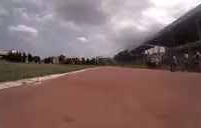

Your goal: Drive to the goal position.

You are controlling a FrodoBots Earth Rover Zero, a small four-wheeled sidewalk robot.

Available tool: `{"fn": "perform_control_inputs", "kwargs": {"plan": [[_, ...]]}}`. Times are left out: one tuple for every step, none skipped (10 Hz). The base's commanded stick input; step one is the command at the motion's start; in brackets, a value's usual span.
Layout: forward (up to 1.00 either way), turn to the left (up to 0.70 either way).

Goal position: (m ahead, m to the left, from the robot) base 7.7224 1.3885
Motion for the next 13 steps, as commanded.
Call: {"fn": "perform_control_inputs", "kwargs": {"plan": [[0.45,0.0],[0.45,0.0],[0.45,0.0],[0.45,0.0],[0.45,0.0],[0.45,0.0],[0.45,0.0],[0.45,0.0],[0.45,0.0],[0.45,0.0],[0.45,0.0],[0.45,0.0],[0.45,0.0]]}}
